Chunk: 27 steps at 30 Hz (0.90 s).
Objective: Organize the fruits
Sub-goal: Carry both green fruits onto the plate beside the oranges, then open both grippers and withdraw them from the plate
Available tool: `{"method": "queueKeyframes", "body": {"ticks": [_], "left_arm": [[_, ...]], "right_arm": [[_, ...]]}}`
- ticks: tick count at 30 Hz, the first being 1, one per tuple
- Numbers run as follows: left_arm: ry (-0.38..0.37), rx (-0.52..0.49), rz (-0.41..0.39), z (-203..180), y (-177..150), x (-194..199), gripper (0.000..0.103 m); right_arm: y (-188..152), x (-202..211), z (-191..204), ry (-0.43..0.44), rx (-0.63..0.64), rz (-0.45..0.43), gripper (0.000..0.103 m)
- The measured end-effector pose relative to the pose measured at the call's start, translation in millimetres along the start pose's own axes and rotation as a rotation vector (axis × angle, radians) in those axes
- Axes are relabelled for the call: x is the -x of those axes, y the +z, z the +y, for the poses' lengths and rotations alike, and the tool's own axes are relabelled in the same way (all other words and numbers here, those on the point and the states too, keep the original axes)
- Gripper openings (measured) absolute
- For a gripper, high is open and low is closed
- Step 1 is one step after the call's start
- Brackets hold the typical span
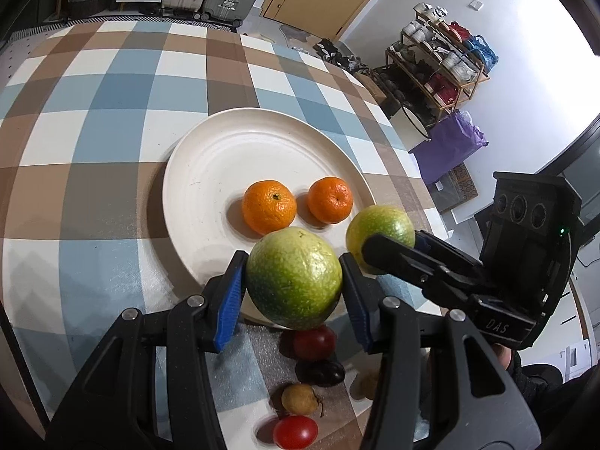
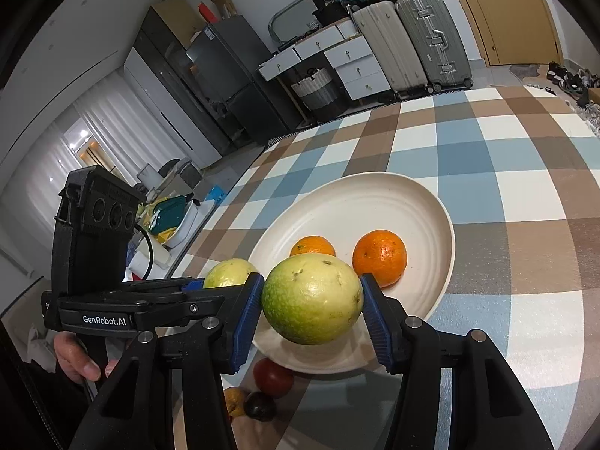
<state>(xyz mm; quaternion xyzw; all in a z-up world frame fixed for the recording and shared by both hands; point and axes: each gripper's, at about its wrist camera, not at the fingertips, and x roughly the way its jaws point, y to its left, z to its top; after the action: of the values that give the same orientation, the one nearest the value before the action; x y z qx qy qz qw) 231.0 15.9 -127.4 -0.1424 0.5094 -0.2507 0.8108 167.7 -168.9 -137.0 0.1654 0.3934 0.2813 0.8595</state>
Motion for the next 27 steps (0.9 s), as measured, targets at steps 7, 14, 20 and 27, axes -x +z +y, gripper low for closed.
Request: {"method": "queueKeyframes", "body": {"ticks": [7,14,20,27], "left_arm": [[0.001,0.024,0.012,7,5,-14,0.046],[0.007,0.030,-0.005,5,11,-13,0.046],[0.027,0.005,-0.046,-9,9,6,0.046],[0.087,-0.022,-0.106,-23,-9,39,0.048]], "right_arm": [[1,-5,-1,-0.020,0.008,0.015,0.053],[2,7,2,-0.011,0.014,-0.029,0.054],[4,19,7,-0.016,0.018,-0.054,0.054],[-1,45,18,-0.038,0.039,-0.109,0.054]]}}
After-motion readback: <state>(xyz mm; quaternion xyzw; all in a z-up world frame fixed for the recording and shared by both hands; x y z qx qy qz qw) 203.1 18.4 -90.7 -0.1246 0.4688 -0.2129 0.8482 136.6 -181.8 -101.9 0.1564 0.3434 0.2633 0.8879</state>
